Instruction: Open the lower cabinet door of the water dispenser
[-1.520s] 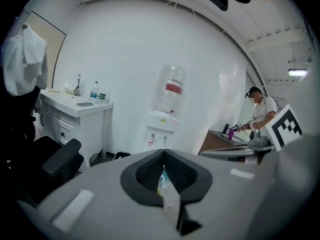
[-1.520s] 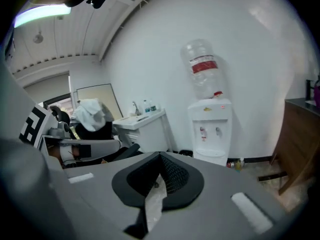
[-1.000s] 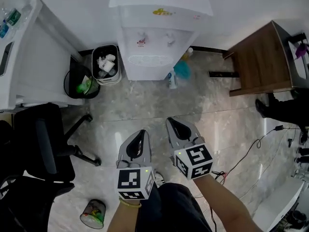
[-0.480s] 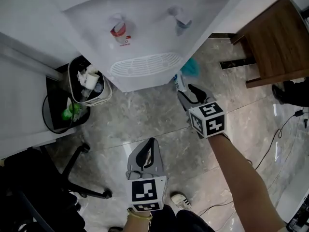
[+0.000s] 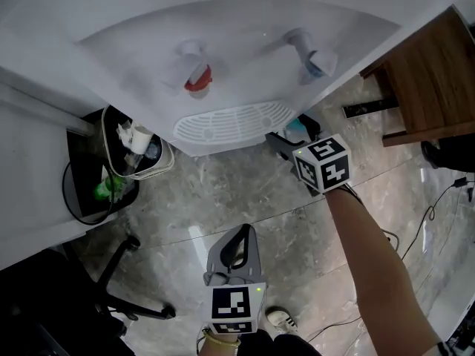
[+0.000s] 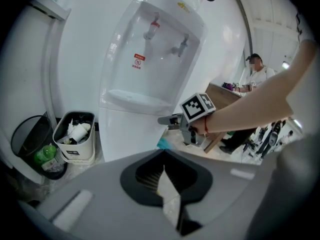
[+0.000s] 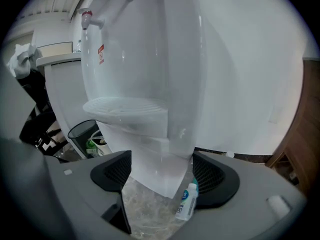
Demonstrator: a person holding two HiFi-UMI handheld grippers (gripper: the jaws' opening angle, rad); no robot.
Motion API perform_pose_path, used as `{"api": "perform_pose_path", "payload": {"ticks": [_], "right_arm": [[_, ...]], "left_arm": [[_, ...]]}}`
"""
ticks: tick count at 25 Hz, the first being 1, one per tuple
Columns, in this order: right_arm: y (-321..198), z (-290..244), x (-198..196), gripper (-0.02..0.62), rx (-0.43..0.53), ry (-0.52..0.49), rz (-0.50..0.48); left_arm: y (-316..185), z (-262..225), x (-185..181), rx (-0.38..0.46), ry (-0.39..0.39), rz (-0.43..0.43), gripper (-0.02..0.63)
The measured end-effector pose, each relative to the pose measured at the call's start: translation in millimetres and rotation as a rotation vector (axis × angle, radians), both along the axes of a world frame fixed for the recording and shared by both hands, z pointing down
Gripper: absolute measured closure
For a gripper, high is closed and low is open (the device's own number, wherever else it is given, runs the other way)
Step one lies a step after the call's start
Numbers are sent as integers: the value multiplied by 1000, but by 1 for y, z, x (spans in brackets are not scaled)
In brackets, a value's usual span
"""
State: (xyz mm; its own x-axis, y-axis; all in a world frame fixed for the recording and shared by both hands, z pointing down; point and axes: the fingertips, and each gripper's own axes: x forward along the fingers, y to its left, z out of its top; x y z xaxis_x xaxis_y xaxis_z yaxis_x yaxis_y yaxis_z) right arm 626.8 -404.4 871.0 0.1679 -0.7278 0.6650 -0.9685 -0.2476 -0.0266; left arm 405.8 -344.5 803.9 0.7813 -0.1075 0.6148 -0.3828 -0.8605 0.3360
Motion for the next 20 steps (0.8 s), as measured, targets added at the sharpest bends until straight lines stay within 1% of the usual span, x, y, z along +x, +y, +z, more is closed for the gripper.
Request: {"api": "perform_pose_path", "payload": {"ticks": [3, 6, 11, 13, 17, 20], "right_arm": [[0, -1, -1, 224, 15, -9, 35], [0, -2, -2, 225, 17, -17, 72], [8, -2, -9, 232, -2, -16, 76], [15, -1, -13, 263, -4, -16, 79], [31, -2, -22, 304, -9, -9, 89], [47, -3, -41, 344, -6, -15, 109]], "left_arm": [[1, 0, 1, -24, 9, -1, 598], [1, 2, 0, -32, 7, -6, 598], [3, 2, -3, -27, 1, -11, 598], [4, 2, -4, -28, -2, -17, 598], [8, 1, -5, -32, -3, -31, 598], [10, 1, -10, -23, -11, -42, 598]]}}
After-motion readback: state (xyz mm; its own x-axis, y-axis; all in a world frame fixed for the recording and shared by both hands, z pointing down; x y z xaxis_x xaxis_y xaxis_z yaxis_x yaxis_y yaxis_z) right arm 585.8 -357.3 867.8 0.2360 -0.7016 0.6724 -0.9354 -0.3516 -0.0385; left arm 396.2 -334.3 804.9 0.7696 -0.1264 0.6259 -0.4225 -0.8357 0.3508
